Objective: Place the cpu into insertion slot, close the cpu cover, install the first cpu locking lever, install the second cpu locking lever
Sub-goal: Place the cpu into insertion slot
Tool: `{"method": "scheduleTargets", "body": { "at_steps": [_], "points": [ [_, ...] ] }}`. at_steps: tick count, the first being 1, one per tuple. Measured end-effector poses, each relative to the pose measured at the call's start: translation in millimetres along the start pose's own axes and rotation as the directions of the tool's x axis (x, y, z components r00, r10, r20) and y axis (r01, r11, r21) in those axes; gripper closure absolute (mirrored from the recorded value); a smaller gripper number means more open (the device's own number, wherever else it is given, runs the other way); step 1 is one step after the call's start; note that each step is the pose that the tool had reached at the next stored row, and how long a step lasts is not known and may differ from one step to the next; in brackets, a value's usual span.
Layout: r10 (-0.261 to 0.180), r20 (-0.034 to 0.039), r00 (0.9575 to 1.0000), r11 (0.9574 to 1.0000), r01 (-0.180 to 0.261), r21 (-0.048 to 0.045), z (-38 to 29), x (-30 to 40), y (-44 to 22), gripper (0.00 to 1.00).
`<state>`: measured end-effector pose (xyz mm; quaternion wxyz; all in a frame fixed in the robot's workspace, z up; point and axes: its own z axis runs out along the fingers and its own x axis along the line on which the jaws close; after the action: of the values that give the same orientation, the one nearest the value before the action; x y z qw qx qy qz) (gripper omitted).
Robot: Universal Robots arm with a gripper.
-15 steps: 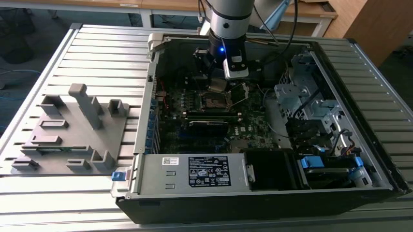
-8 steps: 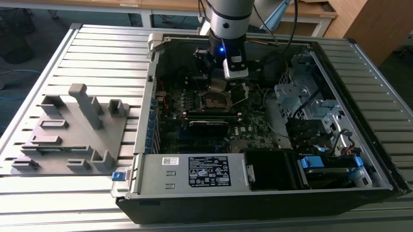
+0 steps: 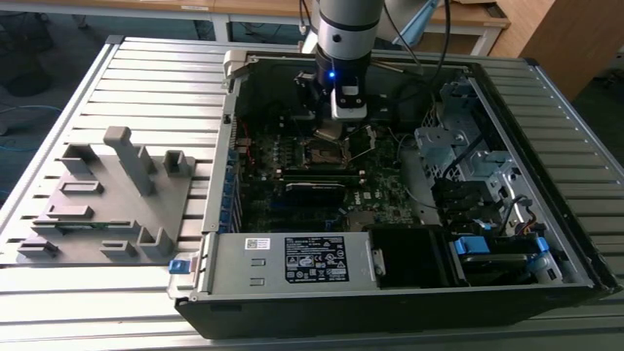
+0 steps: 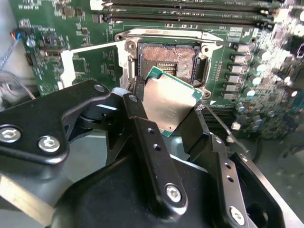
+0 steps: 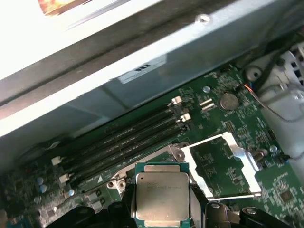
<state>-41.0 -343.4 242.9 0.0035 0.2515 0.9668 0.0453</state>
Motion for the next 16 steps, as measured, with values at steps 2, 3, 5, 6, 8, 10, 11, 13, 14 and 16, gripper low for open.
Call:
{"method": "scheduleTargets", "body": {
  "at_steps": [2, 3, 5, 6, 8, 10, 11, 13, 14, 16],
  "points": [
    [0.036, 0.0032, 0.9994, 0.9994, -0.036, -0.0007, 0.4, 0.0, 0.0, 0.46],
    [0.054, 0.0048, 0.9986, 0.9986, -0.054, -0.001, 0.6, 0.0, -0.1, 0.46],
    [0.086, 0.0077, 0.9963, 0.9963, -0.086, -0.0014, 0.8, 0.0, -0.1, 0.46],
    [0.099, 0.0089, 0.9951, 0.9951, -0.099, -0.0016, 0.9, 0.0, -0.1, 0.46],
    [0.111, 0.01, 0.9938, 0.9938, -0.111, -0.0018, 0.9, 0.0, -0.1, 0.46],
    [0.111, 0.0101, 0.9938, 0.9938, -0.111, -0.0019, 0.9, 0.0, -0.1, 0.46],
    [0.111, 0.0102, 0.9937, 0.9938, -0.111, -0.0019, 0.9, 0.0, -0.1, 0.46],
    [0.111, 0.0102, 0.9937, 0.9938, -0.111, -0.0019, 0.9, 0.0, -0.1, 0.46],
    [0.112, 0.0102, 0.9937, 0.9938, -0.112, -0.0019, 0.9, 0.0, -0.1, 0.46],
    [0.112, 0.0102, 0.9937, 0.9937, -0.112, -0.002, 1.0, 0.6, -0.4, 0.46]
  ]
}}
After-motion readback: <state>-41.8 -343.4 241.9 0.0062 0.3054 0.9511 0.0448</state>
